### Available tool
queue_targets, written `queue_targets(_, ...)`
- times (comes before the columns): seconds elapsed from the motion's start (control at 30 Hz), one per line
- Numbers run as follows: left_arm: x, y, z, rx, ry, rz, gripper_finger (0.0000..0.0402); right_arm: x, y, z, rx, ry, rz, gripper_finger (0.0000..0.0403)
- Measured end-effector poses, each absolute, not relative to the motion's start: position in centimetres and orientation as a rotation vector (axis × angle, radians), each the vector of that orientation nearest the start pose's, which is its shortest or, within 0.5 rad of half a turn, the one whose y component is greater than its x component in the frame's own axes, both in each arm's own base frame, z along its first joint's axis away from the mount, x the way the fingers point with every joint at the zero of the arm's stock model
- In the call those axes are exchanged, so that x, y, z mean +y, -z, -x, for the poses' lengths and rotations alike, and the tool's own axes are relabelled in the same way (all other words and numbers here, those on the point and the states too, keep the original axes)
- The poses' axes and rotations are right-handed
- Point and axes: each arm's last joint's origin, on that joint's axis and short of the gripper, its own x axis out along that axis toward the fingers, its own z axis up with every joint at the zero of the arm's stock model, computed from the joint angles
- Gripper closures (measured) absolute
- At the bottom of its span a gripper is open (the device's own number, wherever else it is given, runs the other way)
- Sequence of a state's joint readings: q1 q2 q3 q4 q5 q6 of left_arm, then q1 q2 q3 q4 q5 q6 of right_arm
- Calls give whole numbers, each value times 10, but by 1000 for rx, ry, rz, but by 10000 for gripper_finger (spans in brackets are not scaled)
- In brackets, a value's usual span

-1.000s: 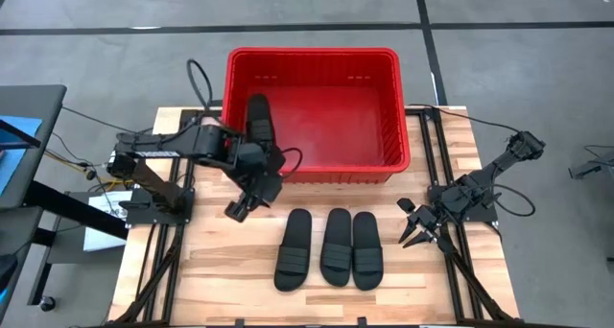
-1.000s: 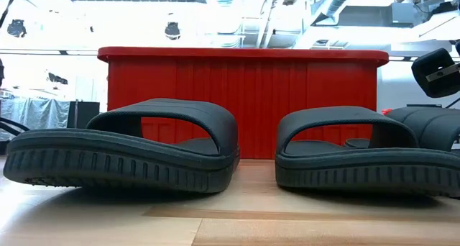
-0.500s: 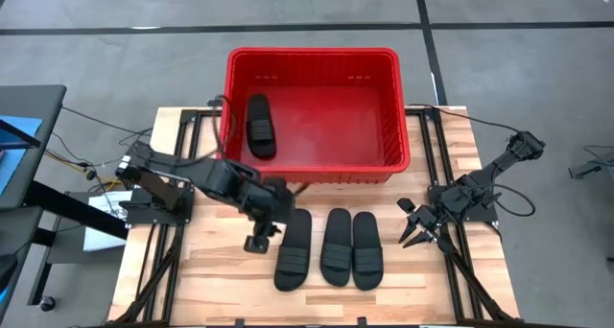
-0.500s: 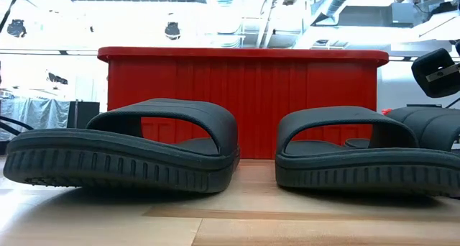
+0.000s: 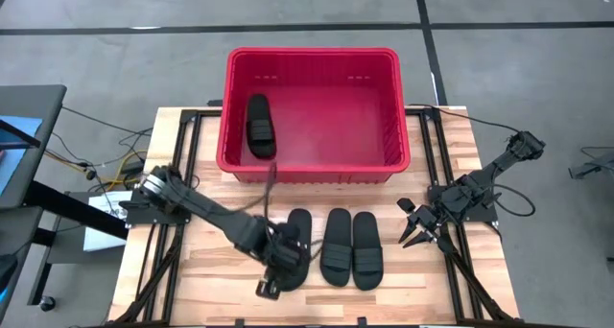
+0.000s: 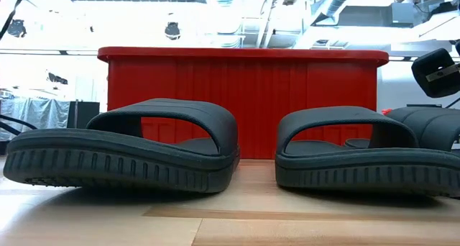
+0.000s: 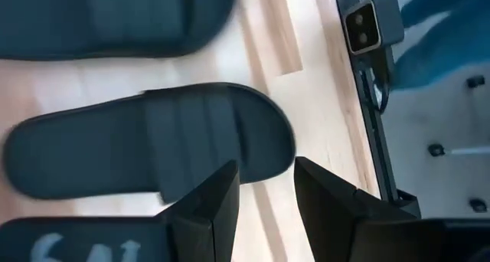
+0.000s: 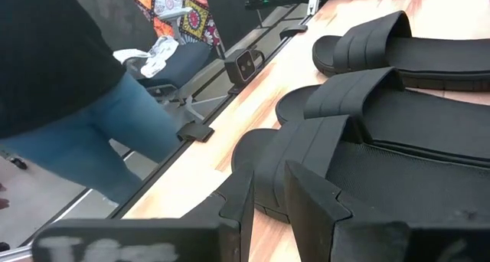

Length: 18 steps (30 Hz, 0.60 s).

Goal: Pick and place slides into bin
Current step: Put the left black slide into the red bin

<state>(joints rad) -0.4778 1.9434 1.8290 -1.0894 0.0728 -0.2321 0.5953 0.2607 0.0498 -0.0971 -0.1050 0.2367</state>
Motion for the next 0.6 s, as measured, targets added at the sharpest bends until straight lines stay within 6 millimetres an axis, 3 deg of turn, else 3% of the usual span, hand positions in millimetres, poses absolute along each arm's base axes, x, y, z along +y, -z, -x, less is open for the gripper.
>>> queue_targets(0.3,-232,-245,-356,1325,425,-79,285,64,-150,-89,385,-654,-149,337)
queue_targets(0.6,-252,-222,-360,1292,378,-130,285,64,-150,-89,385,-654,-149,337)
